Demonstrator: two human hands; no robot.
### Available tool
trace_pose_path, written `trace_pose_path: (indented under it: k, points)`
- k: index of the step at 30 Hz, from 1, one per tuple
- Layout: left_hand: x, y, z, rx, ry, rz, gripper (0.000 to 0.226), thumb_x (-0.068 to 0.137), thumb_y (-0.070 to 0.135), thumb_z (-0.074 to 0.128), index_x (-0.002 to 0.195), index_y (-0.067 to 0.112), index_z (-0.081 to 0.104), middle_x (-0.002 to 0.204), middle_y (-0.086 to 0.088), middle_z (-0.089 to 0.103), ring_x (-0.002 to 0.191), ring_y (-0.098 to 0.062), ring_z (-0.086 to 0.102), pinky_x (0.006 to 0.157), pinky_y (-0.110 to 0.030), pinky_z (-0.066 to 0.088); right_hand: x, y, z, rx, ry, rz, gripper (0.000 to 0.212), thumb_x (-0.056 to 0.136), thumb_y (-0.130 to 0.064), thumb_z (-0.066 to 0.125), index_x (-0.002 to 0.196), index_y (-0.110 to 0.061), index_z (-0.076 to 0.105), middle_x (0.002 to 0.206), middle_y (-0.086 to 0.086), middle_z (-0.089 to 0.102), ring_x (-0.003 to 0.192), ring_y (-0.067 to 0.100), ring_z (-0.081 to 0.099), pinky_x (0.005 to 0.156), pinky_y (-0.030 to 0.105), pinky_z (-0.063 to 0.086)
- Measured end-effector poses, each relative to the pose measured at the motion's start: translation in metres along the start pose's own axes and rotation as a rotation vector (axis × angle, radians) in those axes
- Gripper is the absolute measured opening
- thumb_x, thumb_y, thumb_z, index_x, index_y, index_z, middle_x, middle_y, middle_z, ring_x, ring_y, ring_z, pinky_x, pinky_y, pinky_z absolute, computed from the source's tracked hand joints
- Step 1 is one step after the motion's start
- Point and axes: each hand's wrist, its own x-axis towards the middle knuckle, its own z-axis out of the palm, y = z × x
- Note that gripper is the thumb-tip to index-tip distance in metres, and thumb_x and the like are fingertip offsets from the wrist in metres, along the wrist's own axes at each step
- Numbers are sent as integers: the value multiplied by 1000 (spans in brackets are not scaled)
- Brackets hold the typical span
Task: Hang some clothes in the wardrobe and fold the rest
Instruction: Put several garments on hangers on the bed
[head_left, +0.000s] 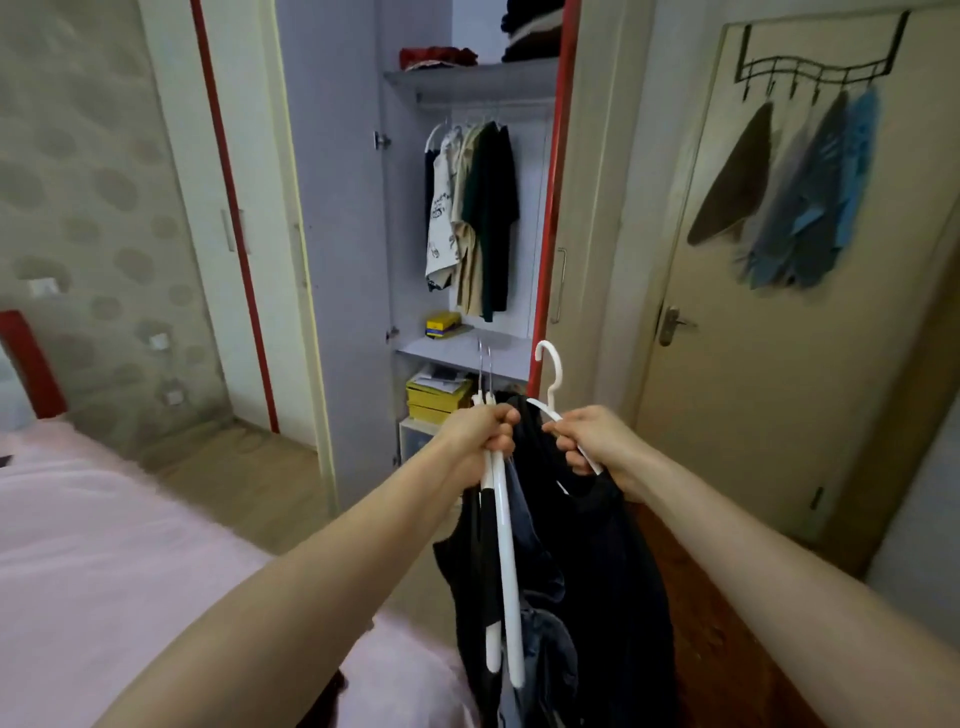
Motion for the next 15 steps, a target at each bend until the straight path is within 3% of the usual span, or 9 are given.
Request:
trace_pose_path:
  k: [6, 11, 15]
  points:
    - [106, 51, -5, 32, -7, 11, 32, 100, 2, 34, 70, 10, 38, 33, 6, 39, 23, -2, 23, 25, -11, 17, 97, -17, -7, 89, 86, 17, 17, 98, -6, 42, 102, 0, 57, 50, -2, 37, 33, 8, 29, 34, 19, 23]
    - [188, 86, -21, 119, 45, 74, 28, 98, 0, 36, 73, 10, 42, 60, -1, 44, 27, -2, 23, 27, -13, 18, 188, -31, 1, 182, 113, -9, 17, 96, -2, 41, 103, 2, 56, 52, 0, 33, 33, 7, 25, 35, 18, 20]
    - [255, 111, -37, 162, 100, 157, 22, 99, 1, 38, 79, 9, 46, 65, -2, 49, 30, -2, 24, 29, -14, 20, 272, -42, 12, 226, 22, -92, 15, 96, -4, 46, 108, 1, 55, 57, 2, 38, 36, 8, 30, 36, 20, 25]
